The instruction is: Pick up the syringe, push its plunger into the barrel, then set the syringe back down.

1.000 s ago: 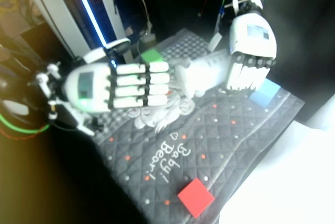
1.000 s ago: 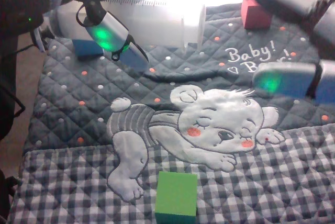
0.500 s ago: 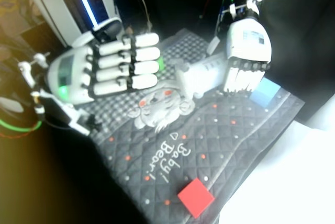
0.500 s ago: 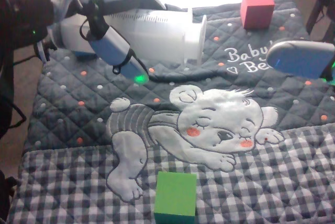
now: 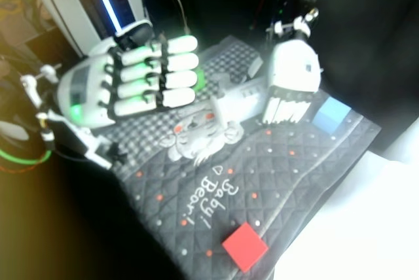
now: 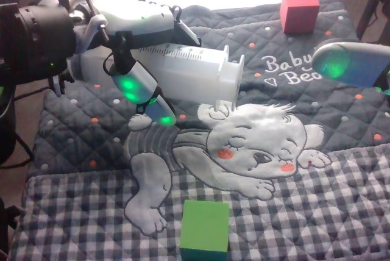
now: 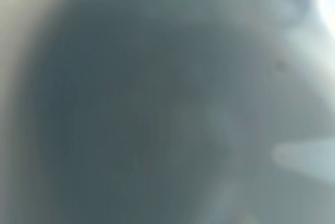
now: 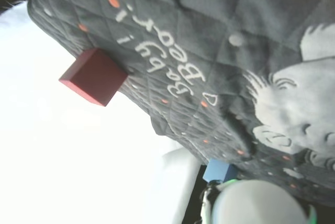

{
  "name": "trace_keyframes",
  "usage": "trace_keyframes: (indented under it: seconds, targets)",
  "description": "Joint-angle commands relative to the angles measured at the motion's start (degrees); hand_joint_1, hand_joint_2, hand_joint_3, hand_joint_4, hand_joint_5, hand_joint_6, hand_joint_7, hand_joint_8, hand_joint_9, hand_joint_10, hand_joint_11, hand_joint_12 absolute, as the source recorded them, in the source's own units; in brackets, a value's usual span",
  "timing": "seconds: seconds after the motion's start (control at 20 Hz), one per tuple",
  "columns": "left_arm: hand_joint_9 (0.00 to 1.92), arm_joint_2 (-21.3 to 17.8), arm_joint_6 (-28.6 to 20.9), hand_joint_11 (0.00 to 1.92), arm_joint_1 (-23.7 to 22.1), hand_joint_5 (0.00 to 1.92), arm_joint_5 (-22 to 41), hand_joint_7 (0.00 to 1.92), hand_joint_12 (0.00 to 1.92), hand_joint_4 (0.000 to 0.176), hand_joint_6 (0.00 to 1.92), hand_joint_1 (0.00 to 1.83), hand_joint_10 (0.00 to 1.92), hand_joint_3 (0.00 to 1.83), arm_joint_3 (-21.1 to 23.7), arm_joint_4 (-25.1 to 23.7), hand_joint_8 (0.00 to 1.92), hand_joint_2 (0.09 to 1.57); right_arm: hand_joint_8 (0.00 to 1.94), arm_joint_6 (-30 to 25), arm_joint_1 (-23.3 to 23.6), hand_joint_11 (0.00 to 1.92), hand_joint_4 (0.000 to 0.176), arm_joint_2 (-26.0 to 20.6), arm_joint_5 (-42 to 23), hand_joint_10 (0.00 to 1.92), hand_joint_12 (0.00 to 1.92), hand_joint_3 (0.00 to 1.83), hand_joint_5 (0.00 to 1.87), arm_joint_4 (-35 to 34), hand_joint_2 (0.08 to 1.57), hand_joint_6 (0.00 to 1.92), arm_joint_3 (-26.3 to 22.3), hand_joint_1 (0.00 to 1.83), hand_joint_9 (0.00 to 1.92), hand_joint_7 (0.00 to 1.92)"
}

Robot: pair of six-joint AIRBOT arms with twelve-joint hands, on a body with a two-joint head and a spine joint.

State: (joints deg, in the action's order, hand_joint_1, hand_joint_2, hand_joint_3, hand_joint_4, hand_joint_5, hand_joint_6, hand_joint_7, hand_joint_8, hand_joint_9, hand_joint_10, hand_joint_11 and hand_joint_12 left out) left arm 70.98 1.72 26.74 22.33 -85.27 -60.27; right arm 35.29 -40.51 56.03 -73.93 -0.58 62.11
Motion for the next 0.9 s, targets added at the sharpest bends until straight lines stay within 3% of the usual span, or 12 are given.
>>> trace_keyframes:
  seconds: [0.0,0.1,0.15,0.25,0.45,0.5,0.55,0.6,0.7,0.75,0.85]
  targets:
    - [1.55,0.1,-1.2,1.53,-0.4,1.30,3.8,1.49,1.92,0.000,1.92,1.50,1.92,0.01,-0.2,2.3,1.92,1.15,0.00,0.0,0.8,0.00,0.000,-0.2,-7.2,0.00,0.00,0.00,0.00,-0.7,0.87,0.00,-0.1,0.00,0.00,0.00]
    - [1.52,0.1,-1.2,1.41,0.1,1.26,4.2,1.46,1.92,0.000,1.92,1.50,1.92,0.01,-0.2,2.3,1.92,1.15,0.00,0.0,0.9,0.00,0.000,-0.2,-7.2,0.00,0.00,0.00,0.00,-0.7,0.87,0.00,-0.1,0.00,0.00,0.00]
    - [1.53,0.1,-1.2,1.52,0.4,1.24,4.4,1.44,1.92,0.000,1.92,1.52,1.92,0.00,-0.1,2.3,1.92,1.13,0.00,0.0,1.0,0.00,0.000,-0.2,-7.2,0.00,0.00,0.00,0.00,-0.7,0.86,0.00,-0.1,0.00,0.00,0.00]
    - [1.51,0.1,-1.2,1.53,0.5,1.21,4.5,1.41,1.92,0.000,1.92,1.52,1.92,0.00,-0.1,2.1,1.92,1.13,0.00,0.0,1.1,0.00,0.000,-0.2,-7.2,0.00,0.00,0.00,0.00,-0.7,0.85,0.00,-0.1,0.00,0.00,0.00]
    - [1.38,0.0,-2.5,1.41,1.1,1.02,5.2,1.22,1.92,0.000,1.92,1.47,1.92,0.00,-0.1,0.4,1.92,1.12,0.00,0.0,1.1,0.00,0.000,-0.2,-7.2,0.00,0.00,0.00,0.00,-0.7,0.85,0.00,-0.1,0.00,0.00,0.00]
    - [1.31,0.0,-3.7,1.36,1.2,0.96,5.2,1.15,1.92,0.000,1.92,1.40,1.92,0.00,-0.1,0.0,1.92,1.14,0.00,0.0,1.1,0.00,0.000,-0.2,-7.2,0.00,0.00,0.00,0.00,-0.7,0.84,0.00,-0.1,0.00,0.00,0.00]
    - [1.11,0.0,-3.7,1.17,1.2,0.80,5.1,0.96,1.92,0.000,1.92,1.11,1.92,0.01,-0.1,-1.0,1.92,1.15,0.00,0.1,1.1,0.00,0.000,-0.2,-7.2,0.00,0.00,0.00,0.00,-0.7,0.82,0.00,-0.1,0.00,0.00,0.00]
    - [1.11,0.0,-3.7,1.17,1.2,0.80,5.1,0.96,1.92,0.000,1.92,1.11,1.92,0.01,-0.1,-2.0,1.92,1.15,0.00,0.1,1.1,0.00,0.000,-0.2,-7.2,0.00,0.00,0.00,0.00,-0.7,0.82,0.00,-0.1,0.00,0.00,0.00]
    - [0.79,-0.1,-6.2,0.84,1.5,0.49,5.1,0.65,1.92,0.000,1.88,0.60,1.92,0.00,0.3,-2.7,1.91,1.03,0.00,0.1,1.1,0.00,0.000,-0.2,-7.2,0.00,0.00,0.00,0.00,-0.7,0.83,0.00,-0.2,0.00,0.00,0.00]
    - [0.60,-0.2,-8.1,0.51,1.6,0.39,5.1,0.54,1.67,0.000,1.42,0.50,1.54,0.00,0.4,-3.0,1.42,0.95,0.00,0.1,1.1,0.00,0.000,-0.2,-7.2,0.00,0.00,0.00,0.01,-0.7,0.83,0.00,-0.3,0.00,0.00,0.00]
    - [0.56,-0.2,-8.1,0.35,1.8,0.44,5.1,0.57,1.35,0.000,0.84,0.48,1.05,0.00,0.8,-3.6,0.86,0.90,0.00,0.1,1.1,0.00,0.000,-0.3,-7.2,0.00,0.00,0.00,0.01,-0.7,0.83,0.00,-0.4,0.00,0.00,0.00]
